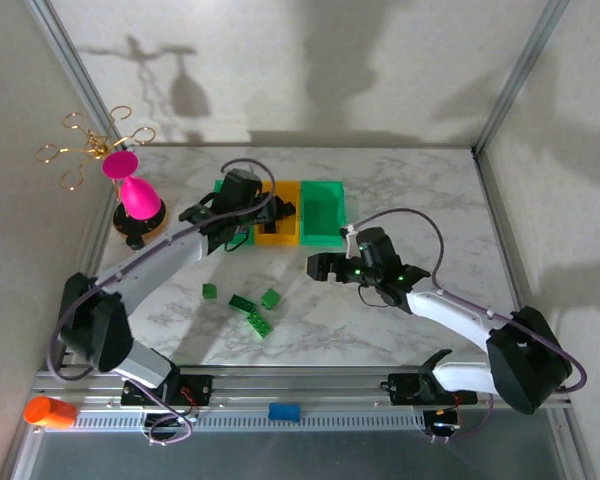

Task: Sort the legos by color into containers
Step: Place the lego in the container, then pick up the lego from the bottom-center of the table.

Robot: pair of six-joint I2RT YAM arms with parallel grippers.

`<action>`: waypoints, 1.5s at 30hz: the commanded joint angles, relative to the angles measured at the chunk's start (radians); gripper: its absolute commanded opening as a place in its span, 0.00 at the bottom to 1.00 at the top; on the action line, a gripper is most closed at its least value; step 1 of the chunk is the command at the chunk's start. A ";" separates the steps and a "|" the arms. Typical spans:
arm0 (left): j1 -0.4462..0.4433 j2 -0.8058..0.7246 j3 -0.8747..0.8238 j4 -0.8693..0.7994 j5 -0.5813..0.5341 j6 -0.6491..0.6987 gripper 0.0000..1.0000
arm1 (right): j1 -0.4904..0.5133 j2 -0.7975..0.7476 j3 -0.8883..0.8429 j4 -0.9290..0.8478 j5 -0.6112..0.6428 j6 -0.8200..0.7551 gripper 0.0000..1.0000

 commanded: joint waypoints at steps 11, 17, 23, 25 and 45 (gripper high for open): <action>-0.021 -0.367 -0.348 -0.042 0.026 -0.101 0.83 | 0.272 0.197 0.166 -0.055 0.174 -0.134 0.90; -0.021 -0.459 -0.413 -0.088 -0.005 -0.134 0.99 | 0.357 0.303 0.225 -0.094 0.282 -0.191 0.83; -0.020 -0.517 -0.449 -0.112 -0.029 -0.172 1.00 | 0.380 0.391 0.262 -0.065 0.301 -0.253 0.84; -0.019 -0.523 -0.455 -0.130 -0.055 -0.185 1.00 | 0.382 0.425 0.280 -0.060 0.304 -0.277 0.84; -0.018 -0.558 -0.486 -0.161 -0.092 -0.207 0.99 | 0.411 0.582 0.353 -0.040 0.333 -0.349 0.66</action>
